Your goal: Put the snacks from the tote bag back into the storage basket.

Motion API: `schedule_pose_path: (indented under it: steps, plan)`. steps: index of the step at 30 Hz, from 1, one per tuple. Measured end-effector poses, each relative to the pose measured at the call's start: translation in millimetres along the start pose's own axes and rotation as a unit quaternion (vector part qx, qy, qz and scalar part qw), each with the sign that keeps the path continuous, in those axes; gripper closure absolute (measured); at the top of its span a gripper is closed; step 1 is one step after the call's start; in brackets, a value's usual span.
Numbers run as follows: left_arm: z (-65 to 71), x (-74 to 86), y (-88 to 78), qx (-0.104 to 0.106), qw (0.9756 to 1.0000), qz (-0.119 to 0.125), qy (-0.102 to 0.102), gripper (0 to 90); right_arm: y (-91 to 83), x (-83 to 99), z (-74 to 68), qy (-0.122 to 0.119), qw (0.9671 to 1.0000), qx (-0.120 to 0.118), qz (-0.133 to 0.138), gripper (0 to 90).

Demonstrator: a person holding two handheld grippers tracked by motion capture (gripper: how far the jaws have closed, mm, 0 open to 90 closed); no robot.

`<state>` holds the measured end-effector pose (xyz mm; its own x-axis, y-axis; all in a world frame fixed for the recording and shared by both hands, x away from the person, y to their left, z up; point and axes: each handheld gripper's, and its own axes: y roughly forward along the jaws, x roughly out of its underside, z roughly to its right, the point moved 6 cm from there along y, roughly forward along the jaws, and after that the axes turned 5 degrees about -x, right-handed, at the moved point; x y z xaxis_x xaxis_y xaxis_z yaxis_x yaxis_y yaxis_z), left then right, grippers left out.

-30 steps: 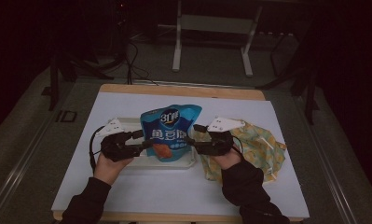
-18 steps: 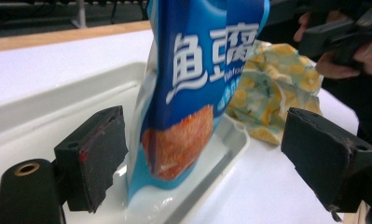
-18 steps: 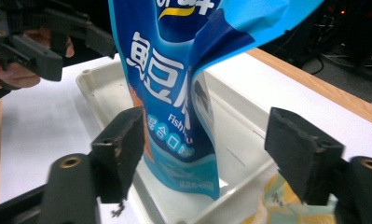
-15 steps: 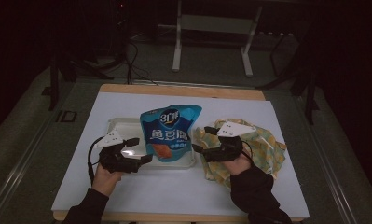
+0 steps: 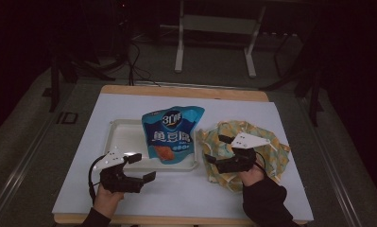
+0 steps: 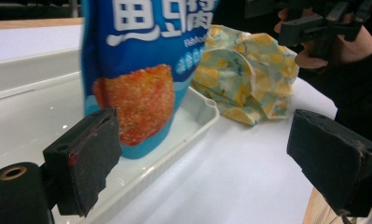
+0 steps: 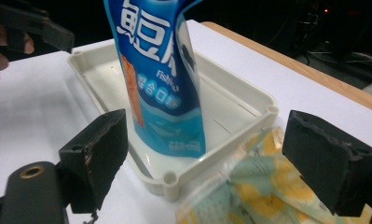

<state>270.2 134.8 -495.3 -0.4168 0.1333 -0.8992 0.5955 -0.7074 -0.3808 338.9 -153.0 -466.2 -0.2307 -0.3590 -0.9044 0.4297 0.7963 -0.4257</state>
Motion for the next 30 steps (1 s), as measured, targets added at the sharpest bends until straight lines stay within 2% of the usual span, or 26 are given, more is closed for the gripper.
schedule_pose_path:
  steps: [5,7,14,17,19,21,26,30]
  plan:
    - [9.4,2.2,2.1,0.009,0.9999,-0.003,0.004,10.4,-9.9,7.1,2.6,0.008,0.9999,0.005,0.007,14.5]
    - [17.5,1.6,7.2,0.019,0.9998,-0.007,0.01,10.4,-18.9,12.5,6.7,0.017,0.9997,0.012,0.01,14.5]
    - [28.5,2.8,18.9,0.04,0.9989,-0.017,0.015,10.5,-37.9,27.2,11.7,0.016,0.9994,0.031,0.003,14.4]
    - [34.7,3.7,26.9,0.05,0.9981,-0.024,0.026,10.5,-47.0,33.8,14.4,0.018,0.9991,0.039,0.005,14.4]
    - [38.6,3.9,30.9,0.065,0.997,-0.028,0.031,10.4,-53.3,38.2,15.9,0.018,0.9987,0.047,0.005,14.4]
    - [41.7,2.7,33.7,0.069,0.9964,-0.025,0.041,10.4,-58.6,42.3,16.0,0.019,0.9985,0.051,0.003,14.3]
    - [45.8,-0.3,42.4,0.083,0.9954,-0.02,0.043,10.5,-71.5,50.3,16.0,0.026,0.9977,0.061,0.013,14.1]
    - [49.9,0.6,52.7,0.093,0.9942,-0.027,0.048,10.4,-80.1,56.6,17.1,0.029,0.9969,0.071,0.015,14.1]
